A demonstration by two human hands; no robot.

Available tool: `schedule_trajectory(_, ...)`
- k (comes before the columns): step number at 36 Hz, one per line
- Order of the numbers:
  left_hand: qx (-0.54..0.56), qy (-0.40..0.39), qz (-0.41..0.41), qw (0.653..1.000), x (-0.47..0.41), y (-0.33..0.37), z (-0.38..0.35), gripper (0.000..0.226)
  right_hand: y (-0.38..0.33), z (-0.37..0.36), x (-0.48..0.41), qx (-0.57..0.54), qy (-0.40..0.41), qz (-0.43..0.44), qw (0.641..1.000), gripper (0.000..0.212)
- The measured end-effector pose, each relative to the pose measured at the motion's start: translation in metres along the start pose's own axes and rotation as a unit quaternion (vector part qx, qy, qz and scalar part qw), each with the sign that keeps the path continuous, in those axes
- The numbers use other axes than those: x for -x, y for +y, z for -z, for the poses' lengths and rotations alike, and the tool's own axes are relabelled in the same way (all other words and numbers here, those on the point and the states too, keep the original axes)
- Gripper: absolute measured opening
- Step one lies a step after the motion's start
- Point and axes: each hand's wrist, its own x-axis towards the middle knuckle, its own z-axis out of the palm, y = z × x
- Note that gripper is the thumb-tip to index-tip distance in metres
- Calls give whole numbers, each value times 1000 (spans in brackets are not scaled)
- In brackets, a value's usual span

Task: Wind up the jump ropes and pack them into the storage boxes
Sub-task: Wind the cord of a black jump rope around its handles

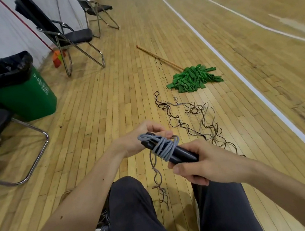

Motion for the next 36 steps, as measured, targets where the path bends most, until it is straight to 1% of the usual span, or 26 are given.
schedule_trajectory(3, 15, 20, 4, 1000, 4, -6, -5, 29, 2, 0, 0, -16, -9, -8, 1000, 13)
schedule_trajectory(4, 26, 34, 15, 999, 6, -9, -6, 26, 2, 1, 0, -19, -15, -8, 1000, 13)
schedule_trajectory(6, 58, 63, 45, 995, 8, -13, -8, 8, 2, 2, 1, -26, -23, -2, 999, 14)
schedule_trajectory(7, 59, 70, 60, 994, 7, -16, -9, 7, 3, 2, 1, -36, -20, 2, 999, 15)
schedule_trajectory(8, 56, 77, 76, 993, 5, -17, -10, 11, 3, 2, 1, -49, -12, 4, 999, 15)
schedule_trajectory(10, 61, 85, 91, 990, 1, -18, -12, 9, 4, 3, 0, -78, 9, 0, 997, 15)
schedule_trajectory(12, 66, 81, 74, 992, 0, -18, -14, 13, 6, 4, -2, -110, 26, -6, 994, 17)
schedule_trajectory(14, 64, 71, 59, 994, 1, -18, -15, 24, 8, 6, -4, -148, 38, -22, 988, 20)
schedule_trajectory(16, 55, 72, 62, 994, 1, -20, -18, 37, 11, 8, -7, -170, 51, -42, 983, 21)
schedule_trajectory(18, 30, 83, 71, 994, 0, -22, -19, 35, 16, 8, -9, -178, 67, -61, 980, 19)
schedule_trajectory(22, 4, 96, 79, 992, 1, -24, -22, 44, 28, 11, -15, -182, 112, -75, 974, 10)
schedule_trajectory(25, -25, 100, 70, 992, 0, -26, -25, 42, 38, 14, -18, -195, 143, -84, 967, 12)
schedule_trajectory(29, -48, 93, 73, 992, -2, -29, -29, 38, 51, 17, -23, -136, 190, -96, 968, 11)
schedule_trajectory(36, -65, 92, 107, 988, -1, -36, -32, 37, 71, 31, -28, -113, 259, -110, 953, 11)
